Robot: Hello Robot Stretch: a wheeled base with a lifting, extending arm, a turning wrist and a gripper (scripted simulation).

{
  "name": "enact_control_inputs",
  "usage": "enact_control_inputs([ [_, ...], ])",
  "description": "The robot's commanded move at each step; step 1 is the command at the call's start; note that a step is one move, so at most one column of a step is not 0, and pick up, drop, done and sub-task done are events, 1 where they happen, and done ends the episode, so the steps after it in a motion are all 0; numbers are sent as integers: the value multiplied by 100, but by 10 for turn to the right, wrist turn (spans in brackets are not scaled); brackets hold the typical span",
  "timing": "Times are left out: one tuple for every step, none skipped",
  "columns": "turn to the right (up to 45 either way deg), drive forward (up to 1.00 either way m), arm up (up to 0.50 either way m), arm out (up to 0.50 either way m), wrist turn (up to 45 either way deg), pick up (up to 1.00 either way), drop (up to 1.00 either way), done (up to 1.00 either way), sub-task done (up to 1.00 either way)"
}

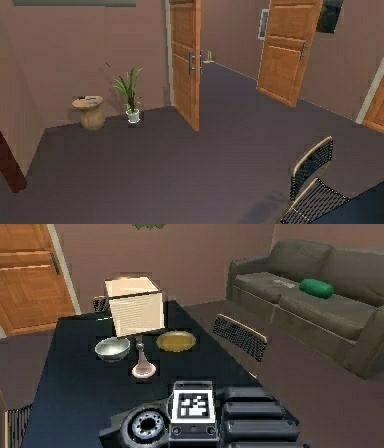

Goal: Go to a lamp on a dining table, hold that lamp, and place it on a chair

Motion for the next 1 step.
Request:
enact_control_inputs([
  [-450,0,0,0,0,0,0,0,0],
])
